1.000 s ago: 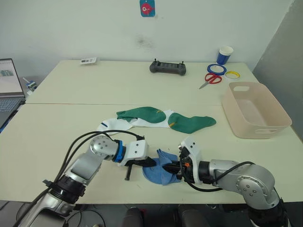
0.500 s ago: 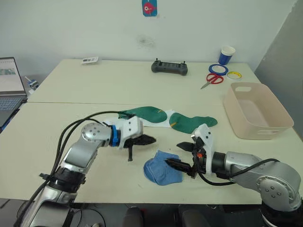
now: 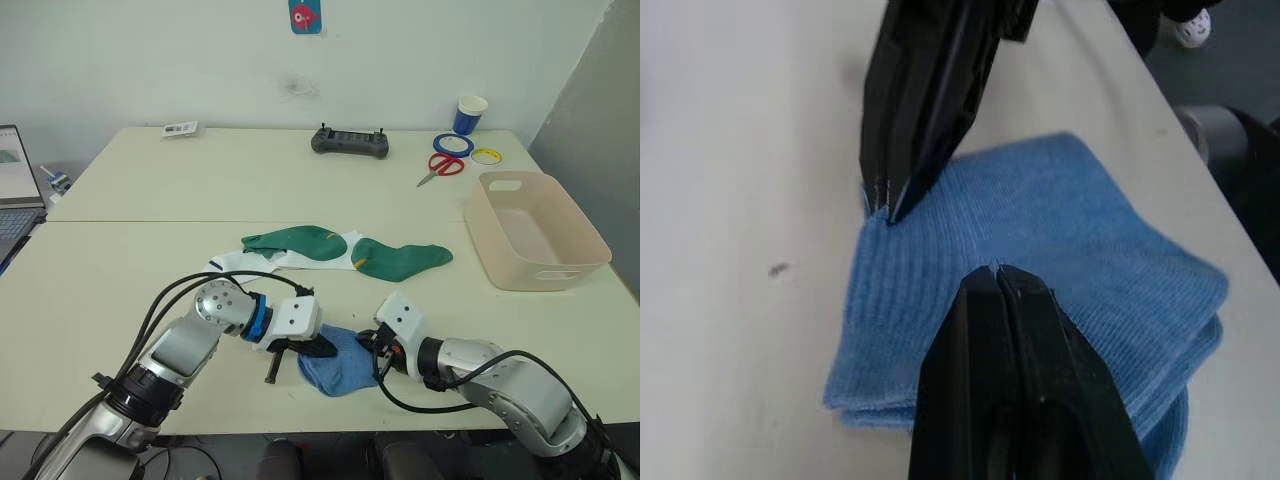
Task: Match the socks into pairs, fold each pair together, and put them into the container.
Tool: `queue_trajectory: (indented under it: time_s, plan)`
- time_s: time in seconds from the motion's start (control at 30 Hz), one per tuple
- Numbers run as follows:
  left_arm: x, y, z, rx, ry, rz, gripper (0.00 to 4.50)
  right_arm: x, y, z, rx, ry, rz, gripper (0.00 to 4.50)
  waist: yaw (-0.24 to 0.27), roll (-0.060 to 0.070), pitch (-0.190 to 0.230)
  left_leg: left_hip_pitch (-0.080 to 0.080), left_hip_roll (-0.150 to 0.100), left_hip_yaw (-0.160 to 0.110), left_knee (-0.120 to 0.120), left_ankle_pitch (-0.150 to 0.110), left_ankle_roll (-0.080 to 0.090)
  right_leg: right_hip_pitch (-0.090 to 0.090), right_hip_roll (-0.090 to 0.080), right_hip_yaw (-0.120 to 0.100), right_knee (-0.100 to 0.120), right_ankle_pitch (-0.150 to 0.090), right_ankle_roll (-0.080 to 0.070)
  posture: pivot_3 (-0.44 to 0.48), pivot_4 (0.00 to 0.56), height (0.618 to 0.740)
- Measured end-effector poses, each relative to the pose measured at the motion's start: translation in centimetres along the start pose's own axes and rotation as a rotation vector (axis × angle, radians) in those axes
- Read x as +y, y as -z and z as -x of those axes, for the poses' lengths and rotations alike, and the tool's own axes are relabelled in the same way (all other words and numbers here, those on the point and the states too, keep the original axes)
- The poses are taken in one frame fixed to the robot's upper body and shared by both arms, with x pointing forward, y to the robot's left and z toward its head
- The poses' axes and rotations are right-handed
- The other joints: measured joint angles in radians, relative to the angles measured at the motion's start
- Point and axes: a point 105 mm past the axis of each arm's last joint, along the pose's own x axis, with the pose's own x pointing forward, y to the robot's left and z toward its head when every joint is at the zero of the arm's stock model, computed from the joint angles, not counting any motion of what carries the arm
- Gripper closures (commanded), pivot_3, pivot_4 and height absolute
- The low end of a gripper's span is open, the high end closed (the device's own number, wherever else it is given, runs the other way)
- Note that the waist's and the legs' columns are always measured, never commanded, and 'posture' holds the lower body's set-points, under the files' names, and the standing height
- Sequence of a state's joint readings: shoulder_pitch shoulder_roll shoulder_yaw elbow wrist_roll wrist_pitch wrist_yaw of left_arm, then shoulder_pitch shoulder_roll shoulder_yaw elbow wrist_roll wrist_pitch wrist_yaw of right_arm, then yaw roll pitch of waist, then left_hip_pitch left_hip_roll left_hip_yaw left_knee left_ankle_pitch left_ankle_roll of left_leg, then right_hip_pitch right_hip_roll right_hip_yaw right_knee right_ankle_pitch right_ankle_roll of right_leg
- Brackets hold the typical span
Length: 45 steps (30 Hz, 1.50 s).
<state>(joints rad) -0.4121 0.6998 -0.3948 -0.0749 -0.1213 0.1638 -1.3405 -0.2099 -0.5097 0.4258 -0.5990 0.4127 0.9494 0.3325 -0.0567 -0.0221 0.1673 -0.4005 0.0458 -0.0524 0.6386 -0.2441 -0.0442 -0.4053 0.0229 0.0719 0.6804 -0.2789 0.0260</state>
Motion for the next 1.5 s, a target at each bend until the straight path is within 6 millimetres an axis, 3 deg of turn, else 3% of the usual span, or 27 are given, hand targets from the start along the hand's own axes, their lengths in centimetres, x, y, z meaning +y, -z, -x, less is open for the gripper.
queue_trajectory:
  time_s: [0.23, 0.43, 0.63, 0.77, 0.87, 1.07, 1.23, 1.33, 1.5]
  plan:
    - [-0.2, 0.6, 0.0, 0.022, -0.01, -0.041, 4.5, -0.1, 0.1, -0.3, -0.012, -0.005, 0.057, 4.48, -0.001, 0.0, 0.0, 0.001, 0.0, 0.0, 0.0, 0.0, 0.0, 0.001, 0.0, 0.0, 0.001, 0.0, 0.0, 0.0, 0.15, 0.74]
    - [0.5, -0.6, 0.3, -0.066, -0.052, 0.061, 4.5, 0.5, -2.1, 2.0, -0.122, -0.093, 0.097, 4.48, 0.0, -0.001, 0.001, 0.0, 0.0, 0.0, 0.001, 0.0, 0.0, 0.0, 0.0, 0.0, 0.0, 0.0, 0.0, 0.0, 0.15, 0.74]
    - [0.2, 0.1, 0.7, -0.035, -0.062, 0.091, 4.5, 1.2, -1.5, 1.3, -0.108, -0.157, 0.143, 4.48, -0.002, -0.001, 0.001, 0.001, 0.001, 0.0, 0.0, 0.0, 0.0, 0.0, 0.001, 0.0, 0.001, 0.0, 0.0, 0.0, 0.15, 0.74]
    - [-0.2, 0.9, 0.7, -0.016, -0.062, 0.07, 4.5, 0.0, -0.3, 0.3, -0.07, -0.108, 0.142, 4.48, 0.002, -0.001, 0.001, 0.0, 0.0, 0.0, 0.001, 0.0, 0.0, 0.0, 0.0, 0.0, 0.0, 0.0, 0.0, 0.0, 0.15, 0.74]
    - [-0.2, 0.9, 0.7, -0.016, -0.068, 0.067, 4.5, -0.2, -0.3, 0.3, -0.075, -0.096, 0.124, 3.98, 0.003, -0.001, 0.001, 0.0, 0.0, 0.0, 0.001, 0.0, 0.0, 0.0, 0.0, 0.0, 0.0, 0.0, 0.0, 0.0, 0.15, 0.74]
    - [0.7, 0.4, 0.6, -0.032, -0.099, 0.058, 4.5, -2.6, -0.1, 1.6, -0.075, 0.042, 0.143, 1.88, 0.006, -0.001, 0.001, 0.0, 0.0, 0.0, 0.001, 0.0, 0.0, 0.0, 0.0, 0.0, 0.001, 0.0, 0.0, 0.0, 0.15, 0.74]
    - [2.2, -1.1, 1.4, -0.071, -0.147, 0.039, 4.5, -2.7, -2.6, 3.7, -0.192, 0.051, 0.225, 1.88, 0.007, -0.001, 0.001, 0.0, 0.0, 0.0, 0.001, 0.0, 0.0, 0.0, 0.0, -0.001, 0.001, 0.0, 0.0, 0.0, 0.15, 0.74]
    - [2.5, -2.0, 1.3, -0.095, -0.141, 0.019, 4.5, -0.9, -3.7, 3.7, -0.258, -0.038, 0.23, 2.53, 0.002, -0.001, 0.001, 0.0, 0.0, 0.0, 0.001, 0.0, 0.0, 0.0, 0.001, 0.0, 0.001, 0.0, 0.0, 0.0, 0.15, 0.74]
    - [2.3, -2.3, 1.4, -0.097, -0.12, 0.027, 4.5, 1.5, -1.8, 1.9, -0.179, -0.204, 0.226, 4.26, 0.002, -0.001, 0.001, 0.0, 0.0, 0.0, 0.001, 0.0, 0.0, 0.001, 0.001, 0.0, 0.001, 0.0, 0.0, 0.0, 0.15, 0.74]
